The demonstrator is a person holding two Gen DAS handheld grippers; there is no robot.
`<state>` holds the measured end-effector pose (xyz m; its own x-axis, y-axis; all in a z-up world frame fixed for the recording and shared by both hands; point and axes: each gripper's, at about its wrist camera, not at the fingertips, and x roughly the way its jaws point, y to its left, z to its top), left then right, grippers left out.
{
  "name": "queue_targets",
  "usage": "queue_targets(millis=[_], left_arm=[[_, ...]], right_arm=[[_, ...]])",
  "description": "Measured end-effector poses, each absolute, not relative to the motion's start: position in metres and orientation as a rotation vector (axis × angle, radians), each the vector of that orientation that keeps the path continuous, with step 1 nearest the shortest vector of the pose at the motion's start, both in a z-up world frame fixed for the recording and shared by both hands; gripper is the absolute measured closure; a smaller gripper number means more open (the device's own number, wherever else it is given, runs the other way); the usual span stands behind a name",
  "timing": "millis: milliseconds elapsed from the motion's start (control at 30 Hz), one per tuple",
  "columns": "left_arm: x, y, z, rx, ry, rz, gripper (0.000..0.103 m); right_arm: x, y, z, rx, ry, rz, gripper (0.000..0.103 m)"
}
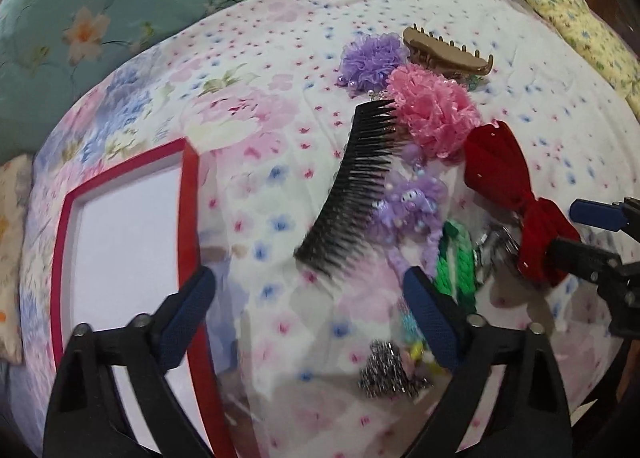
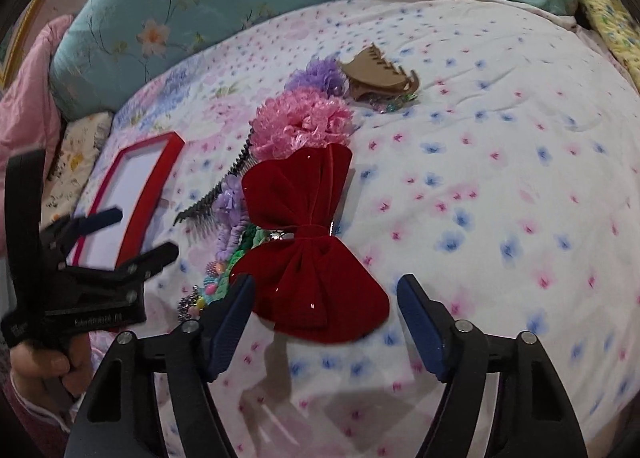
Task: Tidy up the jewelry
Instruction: 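Grasp the black comb with the left tool while the right tool grasps the red bow, then carry the black comb with the left tool while the right tool carries the red bow over the tray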
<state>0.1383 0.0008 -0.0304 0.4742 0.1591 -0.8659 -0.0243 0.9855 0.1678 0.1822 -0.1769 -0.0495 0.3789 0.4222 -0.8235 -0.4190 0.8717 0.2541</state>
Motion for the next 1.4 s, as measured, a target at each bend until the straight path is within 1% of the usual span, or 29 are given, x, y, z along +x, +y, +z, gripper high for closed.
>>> queue_targets(millis=[33, 67, 100, 133, 167, 200, 233, 267, 300, 333, 367, 433, 467, 567, 633, 767, 1033, 1233, 1400], left_arm=[[0.142, 0.0, -0.032, 0.144, 1.074, 0.106, 0.021], [0.148, 0.0, -0.035, 0.157, 1.081, 0.091, 0.024], [0.151, -0.001, -0.037, 0.165, 1.085, 0.087, 0.03], [0.156, -0.002, -0.041, 0.175, 1.098, 0.084, 0.046], [0.161, -0.001, -0.045, 0.17, 1.113, 0.076, 0.058], [0.165, 0.001, -0.05, 0.146, 1.136, 0.057, 0.077], [0.168, 0.003, -0.053, 0.122, 1.148, 0.036, 0.078], [0.169, 0.003, -0.054, 0.112, 1.144, 0.026, 0.079], [0.17, 0.003, -0.054, 0.117, 1.138, 0.027, 0.081], [0.169, 0.001, -0.052, 0.12, 1.124, 0.022, 0.087], [0.167, 0.0, -0.049, 0.117, 1.109, 0.02, 0.09], [0.163, 0.0, -0.04, 0.096, 1.083, 0.019, 0.099], [0.161, 0.002, -0.036, 0.073, 1.071, 0.013, 0.101], [0.152, 0.01, -0.026, -0.001, 1.047, -0.006, 0.103], [0.144, 0.013, -0.019, -0.028, 1.027, -0.007, 0.103], [0.128, 0.02, -0.007, -0.09, 0.989, -0.024, 0.103], [0.095, 0.029, 0.024, -0.118, 0.903, -0.01, 0.103], [0.07, 0.053, 0.045, -0.115, 0.848, 0.055, 0.103], [0.056, 0.085, 0.05, -0.127, 0.824, 0.129, 0.103]], right_arm=[[0.185, -0.175, -0.052, -0.003, 1.062, 0.539, 0.033], [0.187, -0.175, -0.054, -0.006, 1.066, 0.542, 0.035], [0.189, -0.173, -0.056, -0.009, 1.072, 0.543, 0.038], [0.191, -0.173, -0.057, -0.01, 1.073, 0.546, 0.038], [0.192, -0.172, -0.058, -0.01, 1.073, 0.548, 0.038], [0.193, -0.171, -0.058, -0.007, 1.072, 0.554, 0.041], [0.194, -0.171, -0.058, 0.0, 1.072, 0.566, 0.049], [0.195, -0.172, -0.059, 0.012, 1.077, 0.58, 0.054], [0.196, -0.173, -0.061, 0.03, 1.085, 0.595, 0.063], [0.196, -0.174, -0.061, 0.049, 1.091, 0.609, 0.072], [0.197, -0.175, -0.061, 0.053, 1.089, 0.609, 0.073], [0.196, -0.177, -0.06, 0.068, 1.083, 0.612, 0.08], [0.195, -0.179, -0.059, 0.084, 1.081, 0.617, 0.081], [0.19, -0.184, -0.053, 0.093, 1.06, 0.619, 0.084], [0.187, -0.186, -0.047, 0.104, 1.045, 0.628, 0.091], [0.18, -0.188, -0.038, 0.11, 1.015, 0.633, 0.092], [0.166, -0.19, -0.022, 0.16, 0.97, 0.671, 0.092], [0.16, -0.161, -0.014, 0.143, 0.952, 0.732, 0.092], [0.159, -0.129, -0.012, 0.132, 0.953, 0.795, 0.092]])
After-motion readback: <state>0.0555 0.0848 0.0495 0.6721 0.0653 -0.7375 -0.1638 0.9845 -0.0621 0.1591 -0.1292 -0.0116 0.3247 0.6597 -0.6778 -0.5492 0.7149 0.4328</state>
